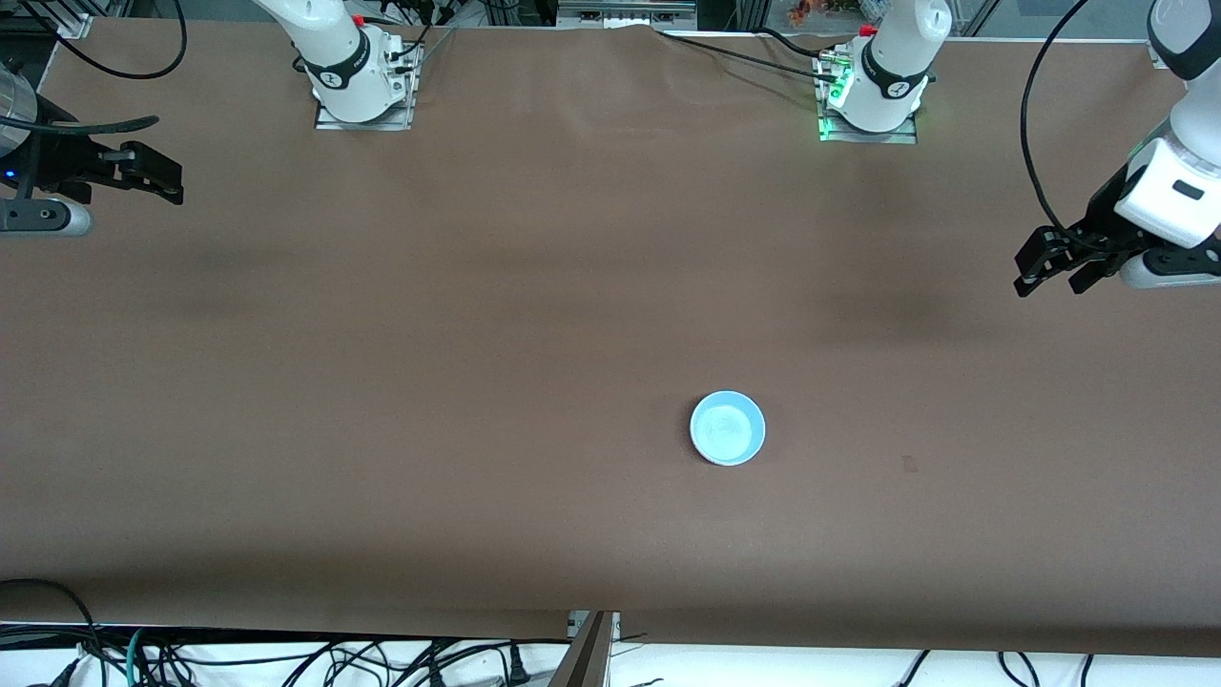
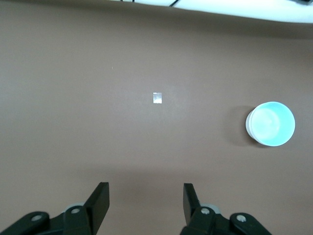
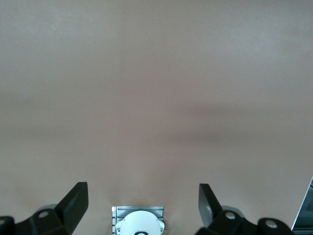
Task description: Stack pink and blue bowls on white bowl
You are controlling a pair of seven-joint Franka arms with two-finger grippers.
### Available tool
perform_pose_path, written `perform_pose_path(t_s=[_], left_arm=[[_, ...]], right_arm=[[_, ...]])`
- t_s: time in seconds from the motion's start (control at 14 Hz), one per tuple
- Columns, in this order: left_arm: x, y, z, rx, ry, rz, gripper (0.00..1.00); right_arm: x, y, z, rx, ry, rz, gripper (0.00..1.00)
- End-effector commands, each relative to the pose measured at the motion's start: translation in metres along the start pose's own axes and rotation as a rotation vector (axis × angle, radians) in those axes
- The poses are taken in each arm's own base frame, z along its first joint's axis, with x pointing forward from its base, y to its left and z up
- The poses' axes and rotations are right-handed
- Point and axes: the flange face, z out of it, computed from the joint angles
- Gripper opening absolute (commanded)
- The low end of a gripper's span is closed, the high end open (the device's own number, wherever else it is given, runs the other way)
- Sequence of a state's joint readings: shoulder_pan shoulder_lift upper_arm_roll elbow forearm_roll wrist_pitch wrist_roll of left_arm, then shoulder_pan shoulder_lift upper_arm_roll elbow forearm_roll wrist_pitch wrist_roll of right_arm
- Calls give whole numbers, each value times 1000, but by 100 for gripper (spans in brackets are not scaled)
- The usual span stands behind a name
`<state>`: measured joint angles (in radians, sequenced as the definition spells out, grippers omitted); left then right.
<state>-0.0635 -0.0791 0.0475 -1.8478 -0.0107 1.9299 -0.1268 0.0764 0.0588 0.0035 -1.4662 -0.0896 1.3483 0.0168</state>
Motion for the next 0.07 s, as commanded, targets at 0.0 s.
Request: perform_pose_path(t_s=[0.0], left_arm=[[-4,-1,-15,-19,-13,9,82]], right_arm=[[-1,0,4,13,-8,-10,100]])
